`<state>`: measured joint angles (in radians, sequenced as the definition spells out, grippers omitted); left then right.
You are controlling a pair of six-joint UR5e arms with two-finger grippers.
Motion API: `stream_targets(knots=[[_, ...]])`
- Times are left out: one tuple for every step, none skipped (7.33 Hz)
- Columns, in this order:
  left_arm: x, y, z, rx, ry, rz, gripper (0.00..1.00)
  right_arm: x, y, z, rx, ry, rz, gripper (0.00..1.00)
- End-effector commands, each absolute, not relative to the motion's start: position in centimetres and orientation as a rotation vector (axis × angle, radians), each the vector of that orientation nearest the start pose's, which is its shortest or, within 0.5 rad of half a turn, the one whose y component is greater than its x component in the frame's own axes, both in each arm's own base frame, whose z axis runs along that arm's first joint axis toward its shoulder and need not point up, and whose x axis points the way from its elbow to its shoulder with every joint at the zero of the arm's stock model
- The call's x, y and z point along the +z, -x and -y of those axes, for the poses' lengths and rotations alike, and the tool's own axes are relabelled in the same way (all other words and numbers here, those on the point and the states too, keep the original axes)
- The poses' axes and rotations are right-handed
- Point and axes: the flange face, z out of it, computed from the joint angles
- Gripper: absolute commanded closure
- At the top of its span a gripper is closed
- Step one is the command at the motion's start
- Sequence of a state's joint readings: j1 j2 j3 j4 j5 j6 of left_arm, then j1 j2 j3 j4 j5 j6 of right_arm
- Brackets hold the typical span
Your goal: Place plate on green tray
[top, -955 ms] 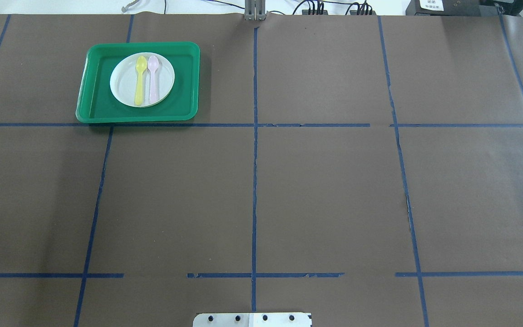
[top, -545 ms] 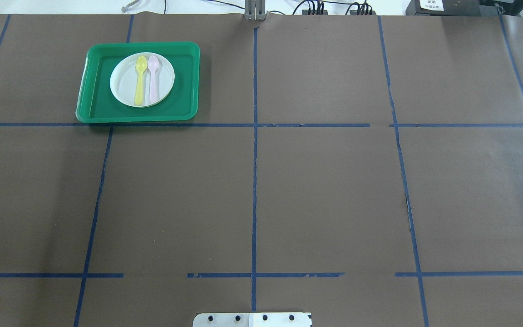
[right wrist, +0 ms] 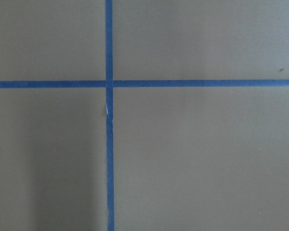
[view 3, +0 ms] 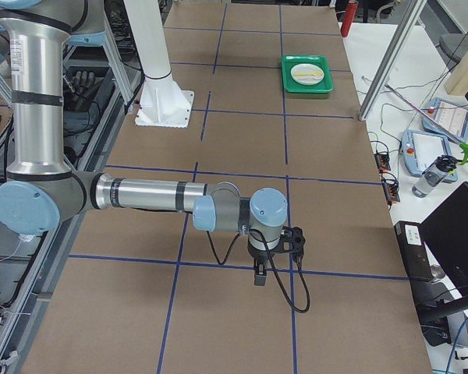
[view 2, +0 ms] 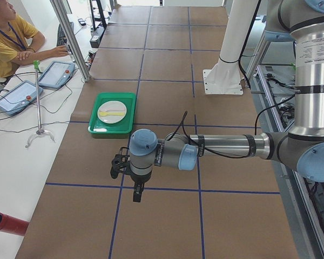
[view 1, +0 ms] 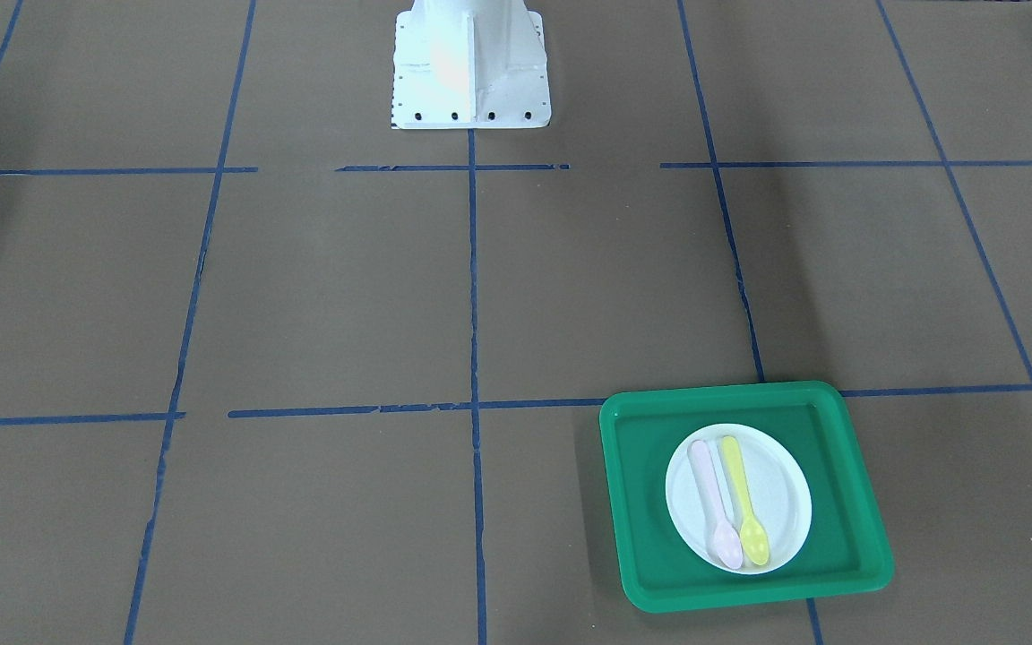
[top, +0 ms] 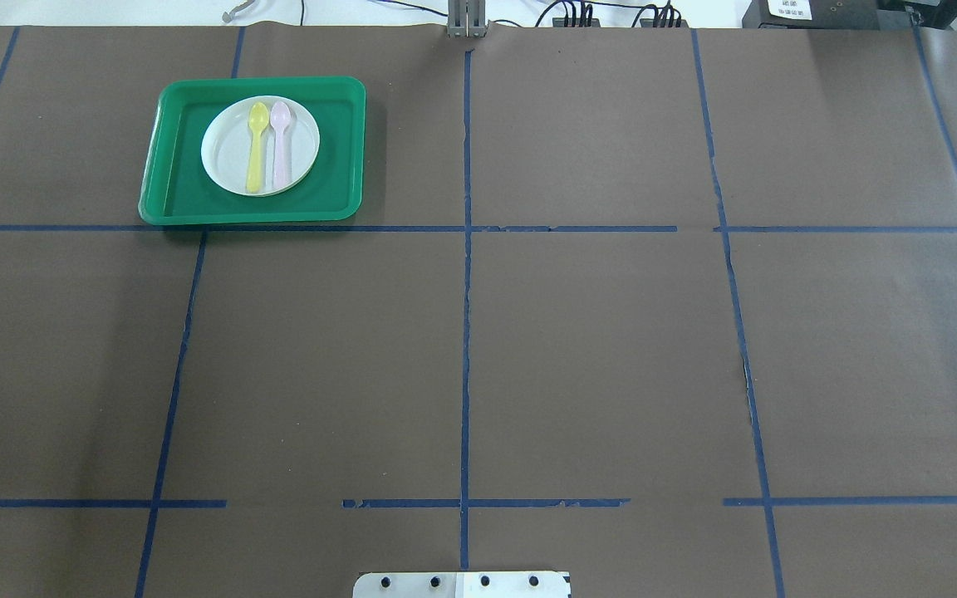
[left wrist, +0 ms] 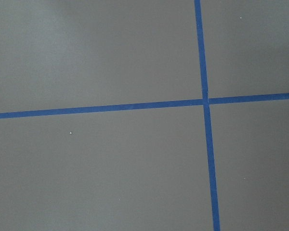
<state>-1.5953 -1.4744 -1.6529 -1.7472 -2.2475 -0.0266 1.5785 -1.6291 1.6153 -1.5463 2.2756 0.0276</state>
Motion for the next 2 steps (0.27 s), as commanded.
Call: stream_targets(knots=[[64.98,8.22,46.04,0.008,-0.159,-0.676,0.00,66.70,-7.24,46.74,0.030,-0.003,0.704,0.00],[64.97,8.20,46.04,0.008,-0.159,-0.678,0.00,66.70,-7.24,46.74,0.030,-0.003,0.704,0.00]])
